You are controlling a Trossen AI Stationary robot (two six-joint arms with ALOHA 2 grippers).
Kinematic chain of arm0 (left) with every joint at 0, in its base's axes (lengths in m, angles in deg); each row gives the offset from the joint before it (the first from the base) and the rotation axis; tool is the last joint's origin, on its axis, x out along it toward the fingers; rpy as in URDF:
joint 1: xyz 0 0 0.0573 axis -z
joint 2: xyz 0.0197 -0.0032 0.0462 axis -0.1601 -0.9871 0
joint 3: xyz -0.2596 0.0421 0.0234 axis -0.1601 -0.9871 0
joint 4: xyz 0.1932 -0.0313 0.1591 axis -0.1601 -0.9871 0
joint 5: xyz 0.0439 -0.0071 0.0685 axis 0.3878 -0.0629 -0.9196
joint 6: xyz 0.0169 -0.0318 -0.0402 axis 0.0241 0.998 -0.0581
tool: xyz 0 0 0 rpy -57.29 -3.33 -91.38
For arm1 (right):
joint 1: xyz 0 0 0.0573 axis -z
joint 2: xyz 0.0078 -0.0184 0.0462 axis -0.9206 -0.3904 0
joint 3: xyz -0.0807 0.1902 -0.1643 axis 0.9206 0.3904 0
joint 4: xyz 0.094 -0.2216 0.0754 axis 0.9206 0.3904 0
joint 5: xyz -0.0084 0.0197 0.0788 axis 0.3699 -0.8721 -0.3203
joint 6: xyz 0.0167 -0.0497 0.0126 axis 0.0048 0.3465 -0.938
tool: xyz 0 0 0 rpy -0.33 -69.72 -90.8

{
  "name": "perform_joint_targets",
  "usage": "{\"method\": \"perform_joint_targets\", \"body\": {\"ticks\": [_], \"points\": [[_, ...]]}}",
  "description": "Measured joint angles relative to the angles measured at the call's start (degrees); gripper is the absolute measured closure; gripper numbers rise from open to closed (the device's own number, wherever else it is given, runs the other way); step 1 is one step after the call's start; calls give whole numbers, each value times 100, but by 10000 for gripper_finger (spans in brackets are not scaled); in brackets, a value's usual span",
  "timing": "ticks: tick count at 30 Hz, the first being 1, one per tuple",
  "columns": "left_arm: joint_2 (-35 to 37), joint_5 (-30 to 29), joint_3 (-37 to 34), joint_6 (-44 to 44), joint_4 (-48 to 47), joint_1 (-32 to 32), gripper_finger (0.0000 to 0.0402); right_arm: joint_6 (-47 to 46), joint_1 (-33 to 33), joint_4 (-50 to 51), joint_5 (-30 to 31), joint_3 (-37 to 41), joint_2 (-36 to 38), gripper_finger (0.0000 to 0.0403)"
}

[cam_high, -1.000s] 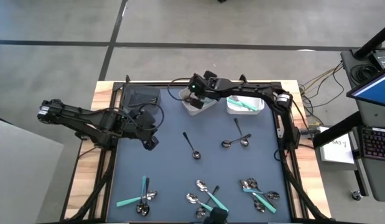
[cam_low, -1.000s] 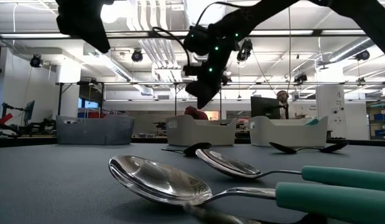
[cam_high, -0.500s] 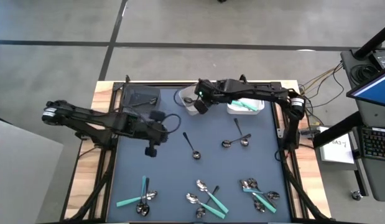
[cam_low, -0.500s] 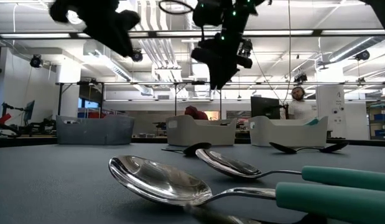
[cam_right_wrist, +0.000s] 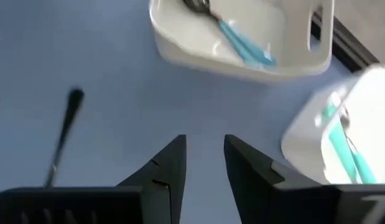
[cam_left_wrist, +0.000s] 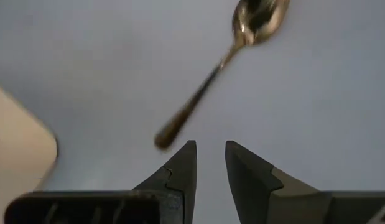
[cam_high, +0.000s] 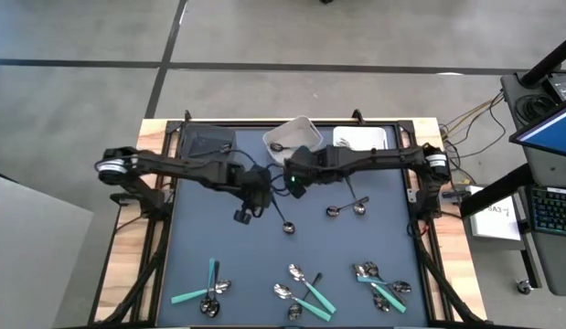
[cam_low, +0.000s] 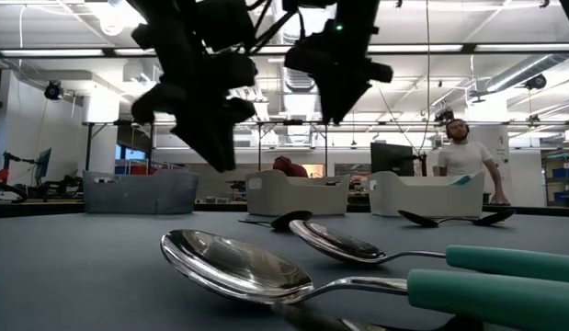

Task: Sort silverware by color (type)
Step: Put the black spoon into the black bin

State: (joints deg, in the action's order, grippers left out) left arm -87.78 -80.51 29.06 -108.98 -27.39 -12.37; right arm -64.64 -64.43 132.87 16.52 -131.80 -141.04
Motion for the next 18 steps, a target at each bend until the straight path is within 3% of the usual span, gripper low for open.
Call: {"method": "perform_joint_targets", "body": {"ticks": [8,18], "points": [[-545,441,0,-565,956,11,333,-783,-233,978,109,0,2,301],[-1178,576,12,-1130,1474,0,333,-1028,-271,1718,99,0,2,301]]}}
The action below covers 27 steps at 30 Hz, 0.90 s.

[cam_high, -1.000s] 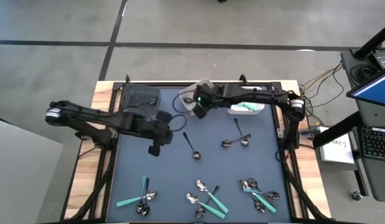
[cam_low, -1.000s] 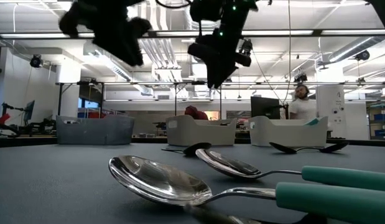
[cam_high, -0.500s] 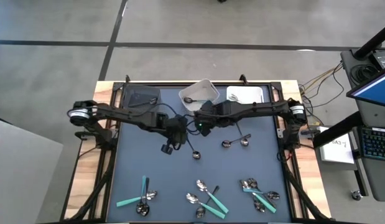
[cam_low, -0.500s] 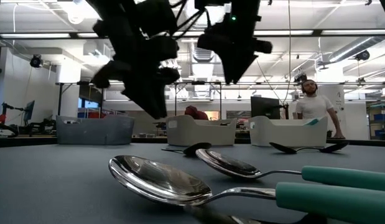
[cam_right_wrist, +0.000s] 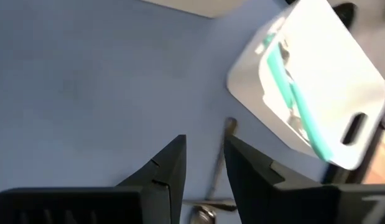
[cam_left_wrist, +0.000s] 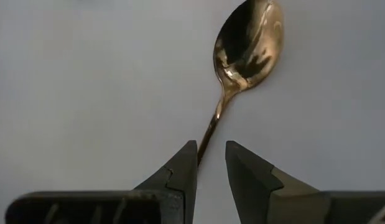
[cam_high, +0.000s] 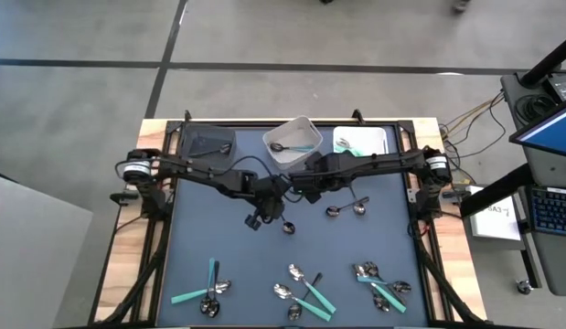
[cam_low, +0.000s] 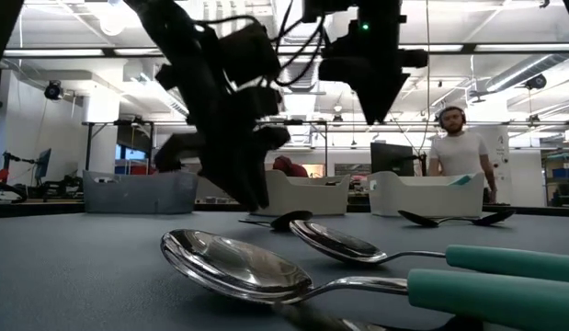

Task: Sort silverware by color (type)
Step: Put the black spoon into the black bin

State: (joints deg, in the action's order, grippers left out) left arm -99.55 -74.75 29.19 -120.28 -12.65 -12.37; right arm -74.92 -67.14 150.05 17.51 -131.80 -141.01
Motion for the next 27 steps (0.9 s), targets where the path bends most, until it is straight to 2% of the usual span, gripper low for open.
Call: {"method": "perform_joint_targets", "body": {"ticks": [5,9,12,16,20,25,27], "points": [[-361,8,128,-26,38,0,333,-191,9,459,-1,0,0,303],[-538,31,201,429,-17,-13,334,-188,11,506,-2,0,0,301],[-633,43,240,858,-240,-20,350,-183,11,539,-2,0,4,299],[-740,258,249,1350,-388,-98,391,-173,11,676,-2,0,11,299],[-775,501,254,1839,-430,-154,395,-143,13,767,0,0,39,298],[-698,481,248,1906,-526,-162,400,-151,16,771,39,0,110,304],[-666,480,244,1875,-585,-162,401,-154,31,766,233,0,122,305]]}}
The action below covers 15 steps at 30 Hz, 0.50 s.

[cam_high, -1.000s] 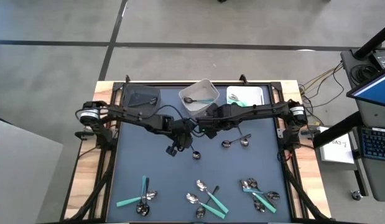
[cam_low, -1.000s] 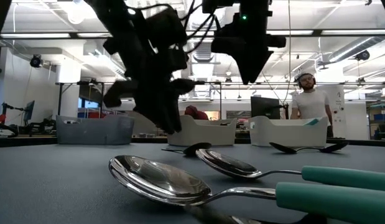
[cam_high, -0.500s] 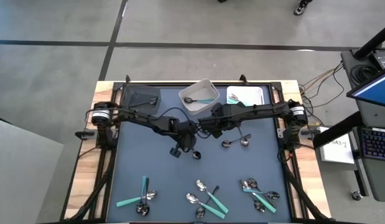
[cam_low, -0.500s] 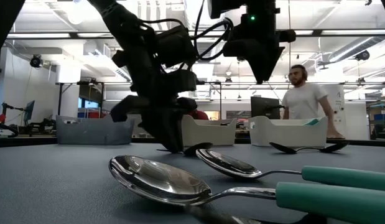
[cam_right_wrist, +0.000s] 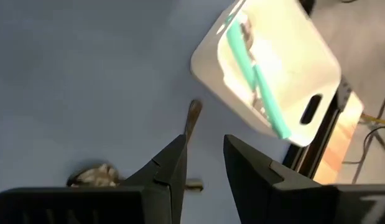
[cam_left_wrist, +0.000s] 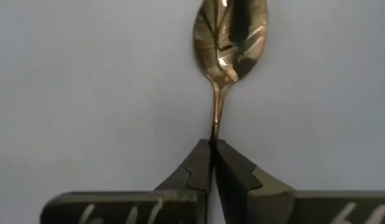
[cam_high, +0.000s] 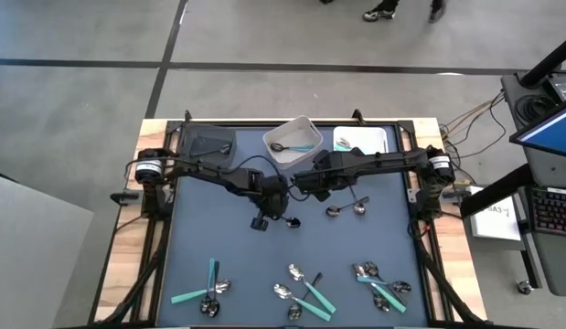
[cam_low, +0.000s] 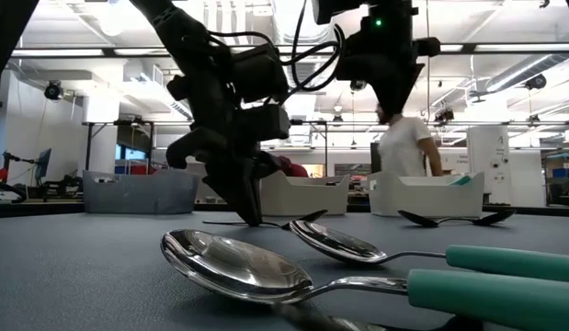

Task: Sort silverware by color (type)
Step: Put the black spoon into the black bin

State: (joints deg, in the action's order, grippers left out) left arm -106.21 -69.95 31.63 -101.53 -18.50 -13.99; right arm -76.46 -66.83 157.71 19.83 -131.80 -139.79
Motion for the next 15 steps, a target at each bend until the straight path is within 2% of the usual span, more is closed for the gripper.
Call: {"method": "perform_joint_targets", "body": {"ticks": [9,15], "points": [[264,432,-33,106,-714,-9,401,-34,405,-4,853,-2,90,306],[525,481,-84,248,-1329,0,401,120,676,-4,979,17,90,312]]}}
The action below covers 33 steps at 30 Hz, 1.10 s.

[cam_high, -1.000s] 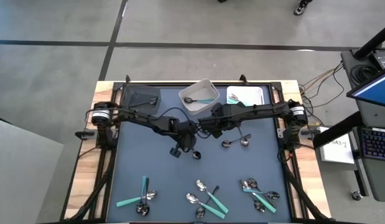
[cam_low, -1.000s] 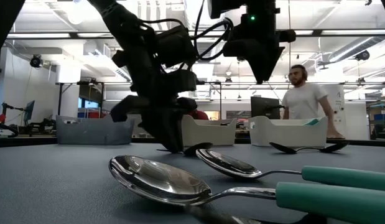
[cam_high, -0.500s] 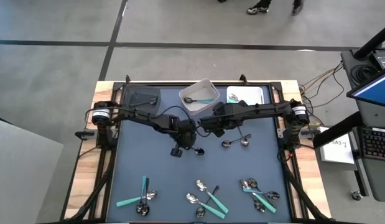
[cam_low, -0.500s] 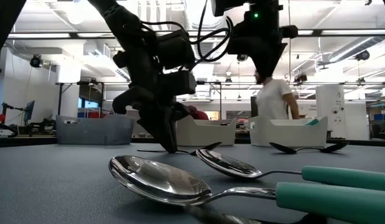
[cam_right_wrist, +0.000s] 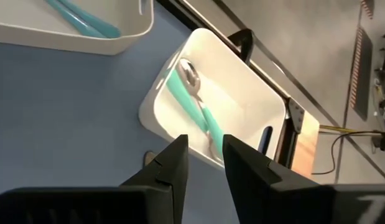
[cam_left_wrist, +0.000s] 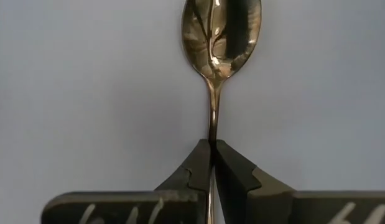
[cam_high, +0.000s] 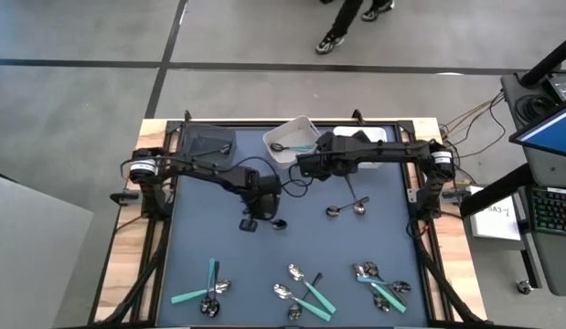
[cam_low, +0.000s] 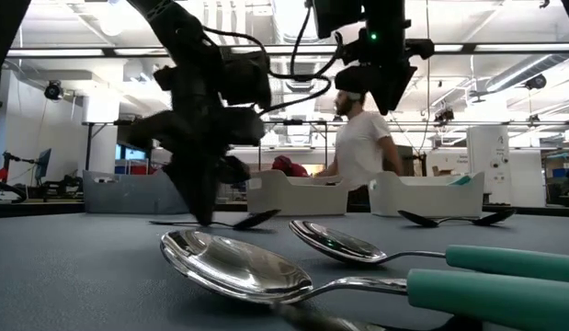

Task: Sort silverware by color (type)
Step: Put the black spoon into the black bin

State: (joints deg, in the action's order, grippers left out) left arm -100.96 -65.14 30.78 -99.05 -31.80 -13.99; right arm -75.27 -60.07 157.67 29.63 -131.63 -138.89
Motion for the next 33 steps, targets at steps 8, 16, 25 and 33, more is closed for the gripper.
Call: {"method": "perform_joint_targets", "body": {"ticks": [8,16,25,33], "points": [[954,106,-394,-121,-581,-200,401,216,218,-4,4,38,0,316],[2556,-610,-1222,378,-464,-487,401,203,283,7,110,40,0,314],[4124,-3224,-1488,648,-218,-1286,401,-93,283,-38,108,42,0,314],[4315,-3804,-1655,83,-318,-2988,401,-245,270,-58,95,44,0,310]]}}
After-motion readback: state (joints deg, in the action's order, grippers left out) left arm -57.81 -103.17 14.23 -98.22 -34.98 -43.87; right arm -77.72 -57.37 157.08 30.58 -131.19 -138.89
